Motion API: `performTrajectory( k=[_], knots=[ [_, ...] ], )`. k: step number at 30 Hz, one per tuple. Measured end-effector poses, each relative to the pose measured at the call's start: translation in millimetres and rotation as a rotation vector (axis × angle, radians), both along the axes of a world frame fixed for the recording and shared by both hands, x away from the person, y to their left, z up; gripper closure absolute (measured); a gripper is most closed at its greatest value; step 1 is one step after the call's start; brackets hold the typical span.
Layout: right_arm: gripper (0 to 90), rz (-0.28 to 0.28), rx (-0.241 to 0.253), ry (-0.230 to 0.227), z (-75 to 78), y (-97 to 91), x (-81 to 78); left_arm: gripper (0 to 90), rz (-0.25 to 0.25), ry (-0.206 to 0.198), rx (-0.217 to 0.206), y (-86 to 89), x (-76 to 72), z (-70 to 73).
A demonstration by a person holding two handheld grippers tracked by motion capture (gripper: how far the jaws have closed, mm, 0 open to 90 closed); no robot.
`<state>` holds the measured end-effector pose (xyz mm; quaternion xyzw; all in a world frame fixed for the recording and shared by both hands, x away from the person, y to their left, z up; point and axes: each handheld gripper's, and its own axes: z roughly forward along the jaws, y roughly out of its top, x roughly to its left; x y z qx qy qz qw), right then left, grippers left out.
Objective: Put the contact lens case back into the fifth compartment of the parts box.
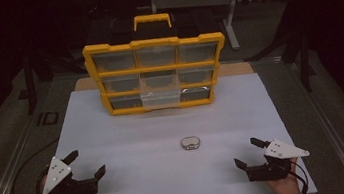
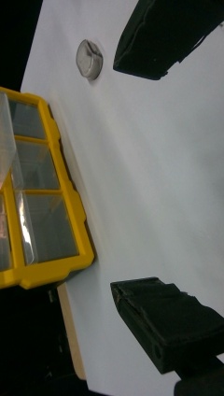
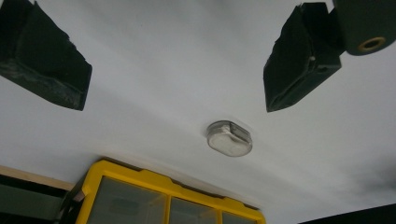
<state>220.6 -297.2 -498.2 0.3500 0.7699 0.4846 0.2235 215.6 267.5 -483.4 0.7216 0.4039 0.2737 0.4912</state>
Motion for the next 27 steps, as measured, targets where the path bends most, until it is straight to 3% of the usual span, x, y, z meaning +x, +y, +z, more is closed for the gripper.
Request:
performTrajectory(
  k=[16, 19, 21, 23, 27],
  knots=[
    [7.3, -0.004, 0.017, 0.046, 3.9, -2.3, 4.6, 0.0, 0.004, 0.008, -0.009, 3.9, 1.7, -5.8],
    [7.3, -0.015, 0.062, 0.06, 9.5, -6.1, 6.8, 0.0, 0.015, -0.002, -0.007, 3.9, 2.1, -5.1],
    [7.3, -0.024, 0.063, 0.057, 14.6, -7.9, 7.6, 0.0, 0.023, -0.005, 0.0, 3.9, 3.2, -5.1],
    [7.4, -0.025, 0.015, 0.054, 22.1, -8.1, 9.5, 0.0, 0.021, 0.004, 0.004, 2.6, 4.7, -7.0],
    [7.4, -0.011, -0.003, 0.069, 30.5, -5.9, 14.0, 0.0, 0.007, 0.01, 0.0, 1.9, 4.7, -8.6]
  ],
)
